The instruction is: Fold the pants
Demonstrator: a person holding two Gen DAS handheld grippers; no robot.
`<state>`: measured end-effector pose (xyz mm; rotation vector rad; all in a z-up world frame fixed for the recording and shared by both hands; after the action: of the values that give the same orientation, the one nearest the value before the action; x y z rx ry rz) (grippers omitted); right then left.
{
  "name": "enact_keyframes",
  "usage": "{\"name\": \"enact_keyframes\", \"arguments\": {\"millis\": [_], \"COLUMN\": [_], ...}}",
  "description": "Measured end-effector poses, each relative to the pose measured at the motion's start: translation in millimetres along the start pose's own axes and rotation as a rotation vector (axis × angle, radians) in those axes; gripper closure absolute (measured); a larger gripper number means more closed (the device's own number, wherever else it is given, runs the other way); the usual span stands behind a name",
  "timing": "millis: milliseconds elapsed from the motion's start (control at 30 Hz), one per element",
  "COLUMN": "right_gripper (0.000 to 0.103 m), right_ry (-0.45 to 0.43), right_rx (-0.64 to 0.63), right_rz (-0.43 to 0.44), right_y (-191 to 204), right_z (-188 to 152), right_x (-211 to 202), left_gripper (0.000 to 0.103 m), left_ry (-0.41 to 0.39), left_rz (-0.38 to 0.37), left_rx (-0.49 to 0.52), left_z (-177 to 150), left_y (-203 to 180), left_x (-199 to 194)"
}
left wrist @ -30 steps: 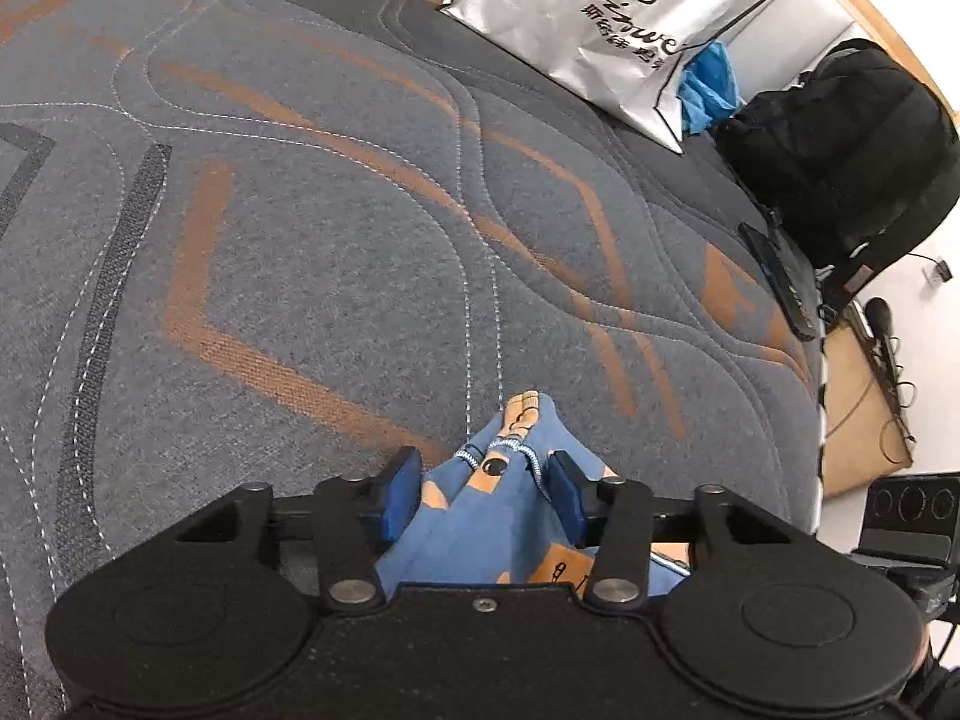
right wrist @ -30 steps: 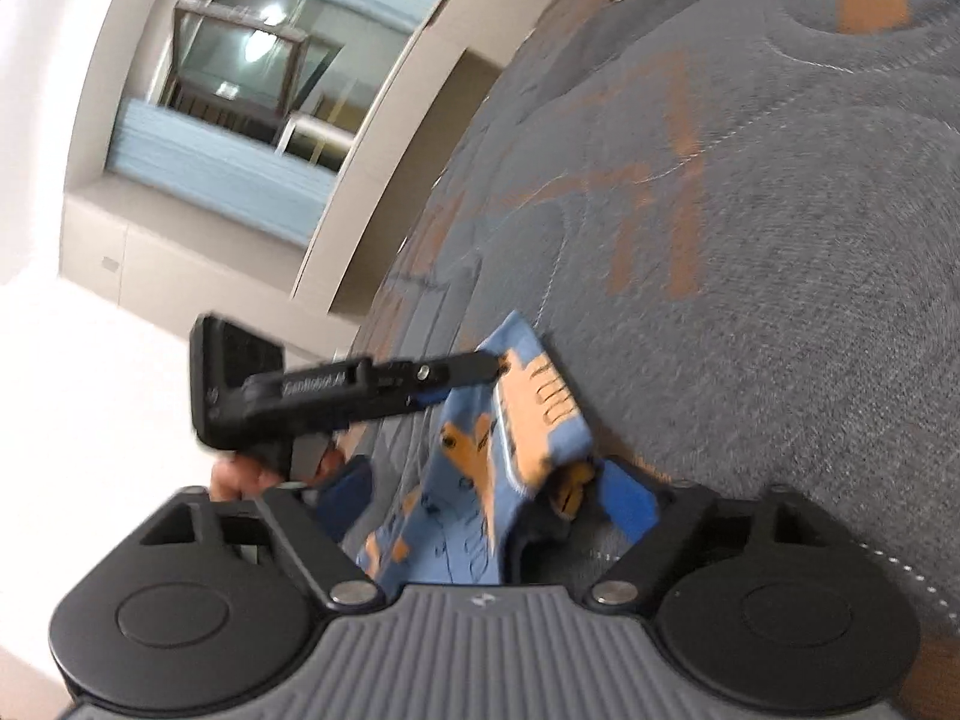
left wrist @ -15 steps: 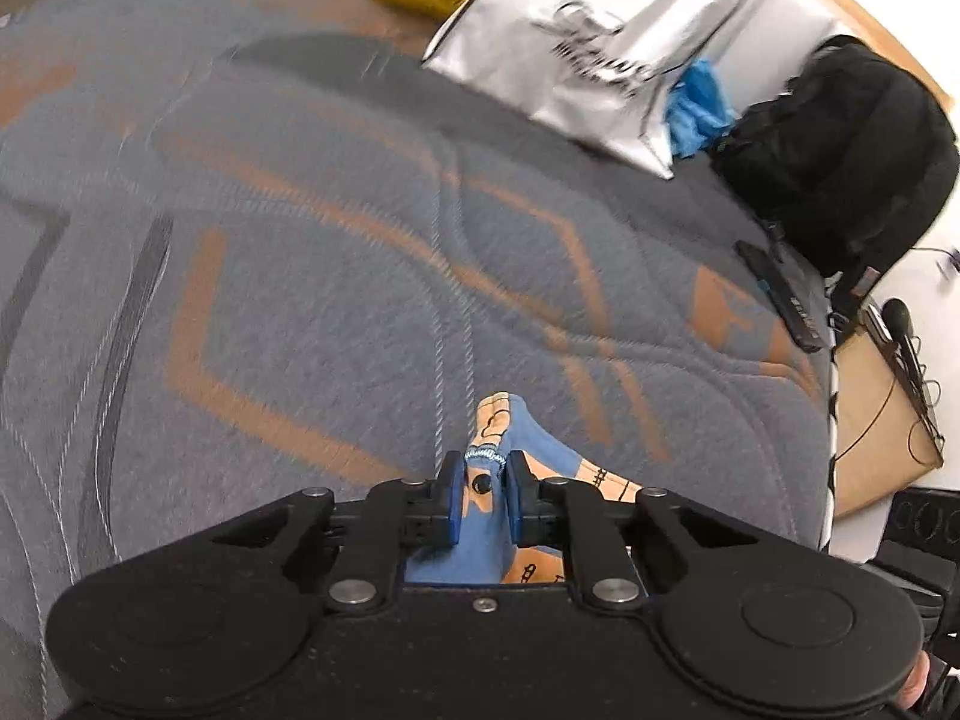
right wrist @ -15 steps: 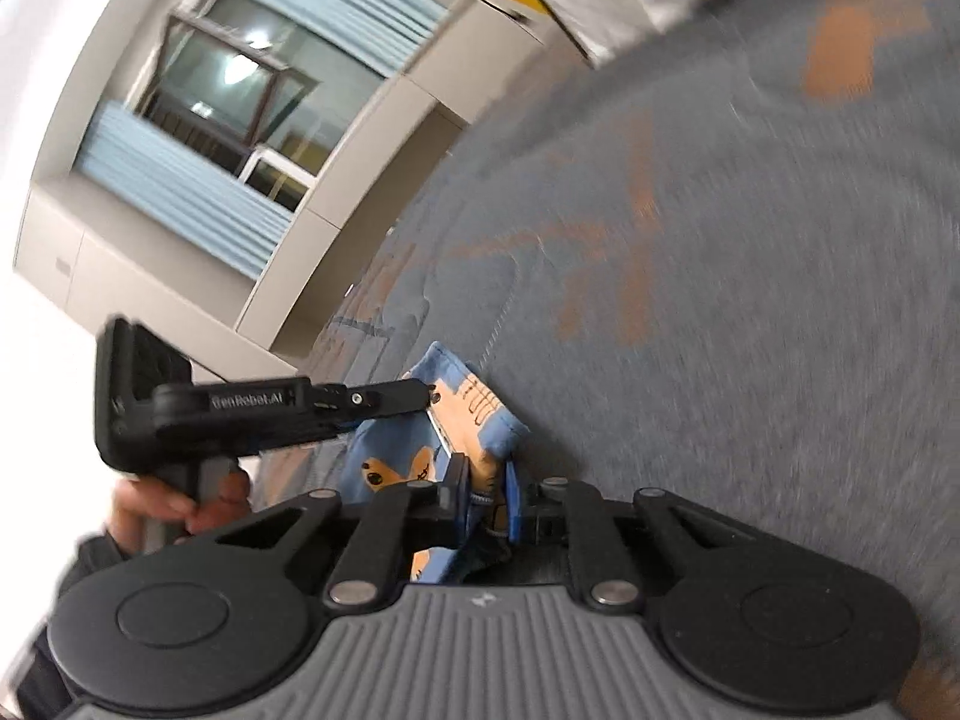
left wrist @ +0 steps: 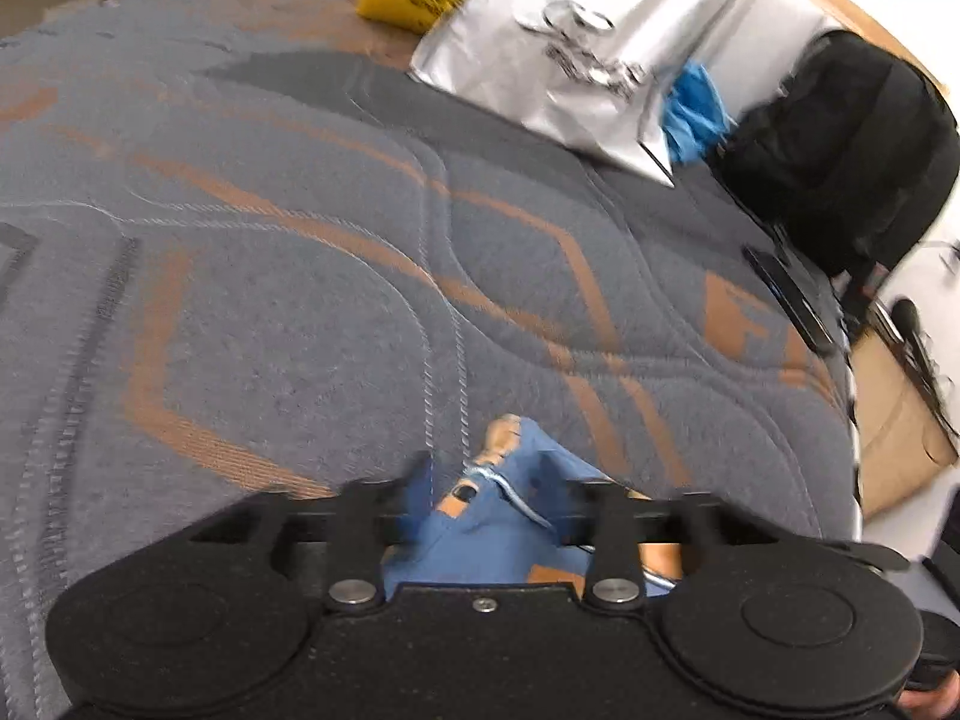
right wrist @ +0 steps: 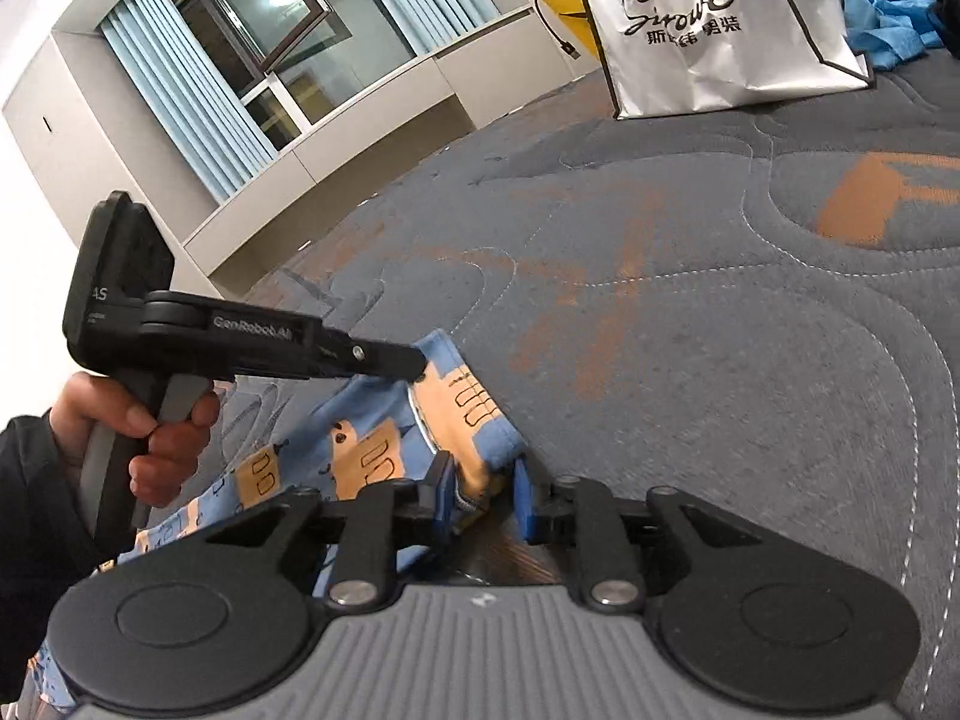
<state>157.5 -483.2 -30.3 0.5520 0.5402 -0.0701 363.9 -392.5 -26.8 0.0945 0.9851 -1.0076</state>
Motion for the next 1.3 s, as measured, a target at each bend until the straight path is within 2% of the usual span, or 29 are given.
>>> {"name": "enact_keyframes", "arguments": {"millis": [33, 100, 167, 233, 300, 367, 433, 500, 567, 700, 800, 900, 1000, 1100, 1200, 1300], "right_gripper": [0.055, 0.037, 0.031, 0.015, 0.014, 0.013, 0.006, 0.005, 0.004, 0.0, 0.0, 0.0, 0.0, 0.0, 0.0, 0.0], "right_ry": [-0.012, -0.057, -0.117, -0.124, -0.062, 0.038, 0.031, 0.003, -0.033, -0.108, -0.127, -0.076, 0.008, 0.042, 0.081, 0.077], "right_rx": [-0.022, -0.11, -0.226, -0.341, -0.469, -0.556, -0.574, -0.634, -0.646, -0.662, -0.692, -0.71, -0.773, -0.855, -0.893, -0.946], "right_rz": [-0.018, -0.085, -0.129, -0.184, -0.217, -0.258, -0.264, -0.327, -0.348, -0.252, -0.096, 0.078, 0.185, 0.235, 0.238, 0.265], "right_y": [3.3, 14.2, 27.9, 41.2, 49.8, 51.1, 53.0, 57.1, 65.0, 108.3, 157.8, 213.1, 271.1, 311.6, 336.0, 345.8], "right_z": [0.1, 2.2, 2.0, -2.3, -12.0, -20.9, -18.3, -16.7, -17.3, -20.0, -30.2, -49.3, -77.7, -104.9, -125.2, -123.3], "right_x": [-4.8, -12.6, -20.4, -18.0, -4.7, 11.9, 8.3, 6.3, -1.4, -12.5, -10.1, 3.1, 26.8, 44.5, 59.0, 78.9], "left_gripper": [0.03, 0.024, 0.014, 0.003, 0.003, 0.003, 0.002, 0.001, 0.001, 0.001, 0.001, 0.001, 0.001, 0.001, 0.001, 0.001], "left_ry": [-0.038, -0.13, -0.217, -0.31, -0.376, -0.41, -0.443, -0.473, -0.504, -0.539, -0.537, -0.528, -0.532, -0.535, -0.562, -0.6], "left_rz": [0.028, 0.085, 0.124, 0.203, 0.285, 0.414, 0.524, 0.642, 0.752, 0.979, 1.066, 1.069, 0.997, 0.859, 0.735, 0.647], "left_rx": [-0.001, 0.011, 0.012, -0.014, -0.014, -0.019, -0.032, -0.058, -0.082, -0.163, -0.237, -0.3, -0.399, -0.485, -0.52, -0.569], "left_z": [-0.2, -3.5, -11.0, -25.3, -45.0, -71.1, -99.2, -128.5, -154.4, -206.5, -245.4, -283.3, -326.8, -361.7, -379.9, -389.2], "left_y": [-0.9, -3.0, -2.5, 1.7, 6.5, 12.3, 20.2, 29.6, 39.7, 58.5, 78.3, 98.9, 127.7, 155.5, 181.3, 198.7], "left_x": [-7.6, -30.3, -56.9, -89.9, -126.2, -168.9, -213.9, -263.3, -313.8, -408.3, -456.0, -475.6, -474.6, -457.0, -441.2, -429.5]}}
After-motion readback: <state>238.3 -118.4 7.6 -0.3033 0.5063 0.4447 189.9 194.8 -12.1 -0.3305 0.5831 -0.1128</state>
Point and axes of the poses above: each gripper's, at about its wrist camera, not at the fingertips, and x roughly the way its jaws point, y to its left, z to its top, the point moved 4 cm from there along x, roughly the way its jaws point, and after that the axes turned 3 degrees about -x, right-handed, at the moved point
